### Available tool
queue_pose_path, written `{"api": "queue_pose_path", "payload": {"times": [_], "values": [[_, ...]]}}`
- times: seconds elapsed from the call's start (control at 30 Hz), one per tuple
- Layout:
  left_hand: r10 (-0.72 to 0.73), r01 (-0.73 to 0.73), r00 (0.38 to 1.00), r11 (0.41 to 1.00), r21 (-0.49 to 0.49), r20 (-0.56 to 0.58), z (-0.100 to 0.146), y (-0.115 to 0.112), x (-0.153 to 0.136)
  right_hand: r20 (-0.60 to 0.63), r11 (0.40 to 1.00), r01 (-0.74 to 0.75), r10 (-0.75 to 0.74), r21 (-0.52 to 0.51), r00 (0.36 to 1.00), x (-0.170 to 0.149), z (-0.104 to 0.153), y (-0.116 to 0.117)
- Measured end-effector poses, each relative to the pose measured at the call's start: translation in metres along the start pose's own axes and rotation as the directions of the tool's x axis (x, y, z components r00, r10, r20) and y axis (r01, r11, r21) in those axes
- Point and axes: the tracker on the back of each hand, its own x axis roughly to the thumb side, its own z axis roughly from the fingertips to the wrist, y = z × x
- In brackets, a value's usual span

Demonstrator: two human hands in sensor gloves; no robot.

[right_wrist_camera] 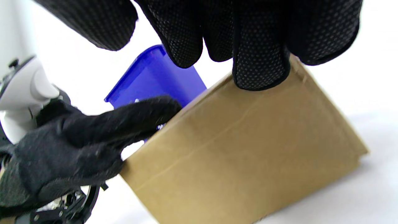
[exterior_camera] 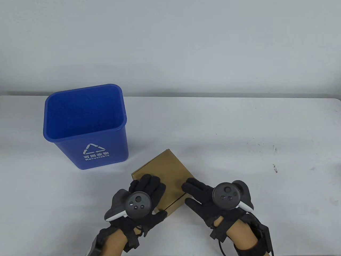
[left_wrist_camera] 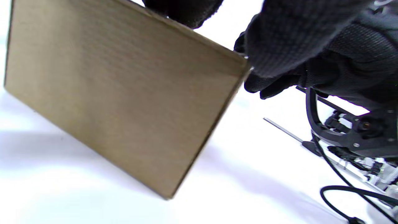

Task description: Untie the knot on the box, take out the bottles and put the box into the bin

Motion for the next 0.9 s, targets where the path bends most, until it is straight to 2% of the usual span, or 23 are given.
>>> {"api": "queue_pose_path", "payload": {"times": [0.13,0.47,0.6,0.7,0.83,0.9], "values": [[0.054,-0.053,0.998,0.998,-0.039,0.022,0.005,0.005,-0.008,-0.018,0.997,0.033,-0.035,-0.067,0.999,-0.005,0.005,-0.013],[0.007,-0.004,0.998,0.999,0.039,-0.063,0.011,0.014,-0.021,-0.084,0.996,0.026,-0.033,-0.088,0.996,-0.020,0.004,-0.015],[-0.051,0.071,0.984,0.991,0.114,-0.170,0.013,0.017,-0.029,-0.111,0.996,0.016,-0.026,-0.091,0.993,-0.026,0.004,-0.014],[-0.080,0.147,0.952,0.966,0.212,-0.297,0.014,0.020,-0.040,-0.127,0.995,0.020,-0.033,-0.100,0.991,-0.031,0.003,-0.014],[-0.013,0.131,0.922,0.951,0.280,-0.388,0.015,0.017,-0.055,-0.170,0.995,0.007,-0.023,-0.097,0.985,-0.036,0.002,-0.014],[0.007,0.120,0.913,0.951,0.284,-0.408,0.014,0.016,-0.059,-0.196,0.997,-0.034,0.019,-0.076,0.980,-0.037,0.001,-0.013]]}}
